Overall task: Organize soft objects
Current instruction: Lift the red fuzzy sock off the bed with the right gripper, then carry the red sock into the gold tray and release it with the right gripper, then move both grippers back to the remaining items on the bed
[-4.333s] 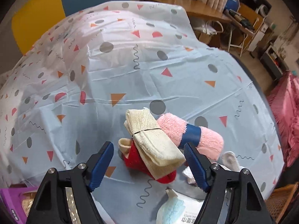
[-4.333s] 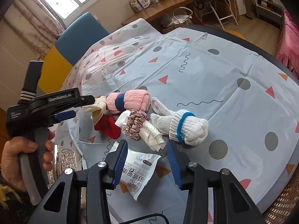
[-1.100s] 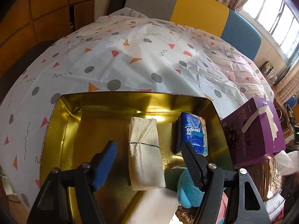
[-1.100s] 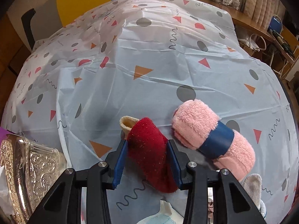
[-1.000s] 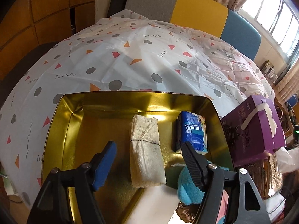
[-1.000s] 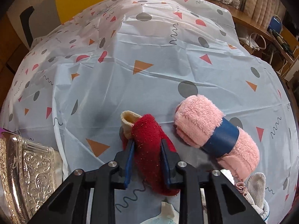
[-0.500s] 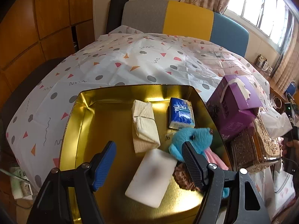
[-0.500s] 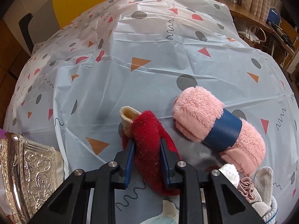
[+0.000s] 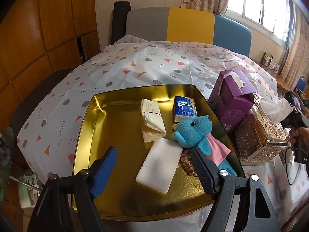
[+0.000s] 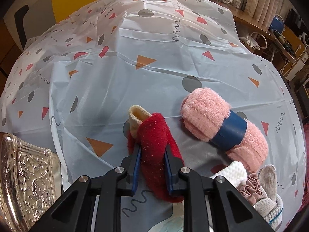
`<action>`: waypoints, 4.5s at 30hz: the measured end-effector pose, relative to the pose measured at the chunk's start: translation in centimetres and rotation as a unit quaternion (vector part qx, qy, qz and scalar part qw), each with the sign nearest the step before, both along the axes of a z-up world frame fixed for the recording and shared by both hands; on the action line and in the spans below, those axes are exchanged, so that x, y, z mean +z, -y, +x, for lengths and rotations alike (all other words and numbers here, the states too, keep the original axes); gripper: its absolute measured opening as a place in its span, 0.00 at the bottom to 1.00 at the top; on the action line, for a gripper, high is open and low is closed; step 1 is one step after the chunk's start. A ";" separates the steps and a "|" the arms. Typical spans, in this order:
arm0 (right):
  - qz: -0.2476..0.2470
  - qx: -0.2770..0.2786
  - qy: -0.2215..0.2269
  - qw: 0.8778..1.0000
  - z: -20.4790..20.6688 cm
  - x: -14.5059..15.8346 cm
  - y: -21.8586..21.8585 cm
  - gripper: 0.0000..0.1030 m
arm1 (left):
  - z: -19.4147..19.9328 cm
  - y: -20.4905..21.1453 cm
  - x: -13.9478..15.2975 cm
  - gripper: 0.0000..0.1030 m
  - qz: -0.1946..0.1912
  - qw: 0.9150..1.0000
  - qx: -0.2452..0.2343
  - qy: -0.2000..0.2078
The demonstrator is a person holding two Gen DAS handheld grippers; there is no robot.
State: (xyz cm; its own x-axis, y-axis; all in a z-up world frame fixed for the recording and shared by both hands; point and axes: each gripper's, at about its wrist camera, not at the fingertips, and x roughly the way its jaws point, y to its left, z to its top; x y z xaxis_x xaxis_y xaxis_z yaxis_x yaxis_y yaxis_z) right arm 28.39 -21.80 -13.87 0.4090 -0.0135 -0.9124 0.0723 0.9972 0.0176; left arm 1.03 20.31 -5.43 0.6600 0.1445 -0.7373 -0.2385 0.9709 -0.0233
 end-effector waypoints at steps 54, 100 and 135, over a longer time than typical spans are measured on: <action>-0.036 0.260 0.163 0.951 -2.3 18.1 -25.1 0.18 | -2.8 0.2 -0.6 0.77 -0.013 1.000 -0.022 0.011; 0.165 0.283 0.019 0.945 -10.1 7.4 -34.6 0.38 | -4.6 -4.8 -1.3 0.77 -0.030 0.998 0.053 0.015; 0.098 0.159 0.159 0.969 -16.0 11.6 -9.9 0.38 | -3.5 1.8 1.2 0.77 -0.003 0.998 -0.048 0.034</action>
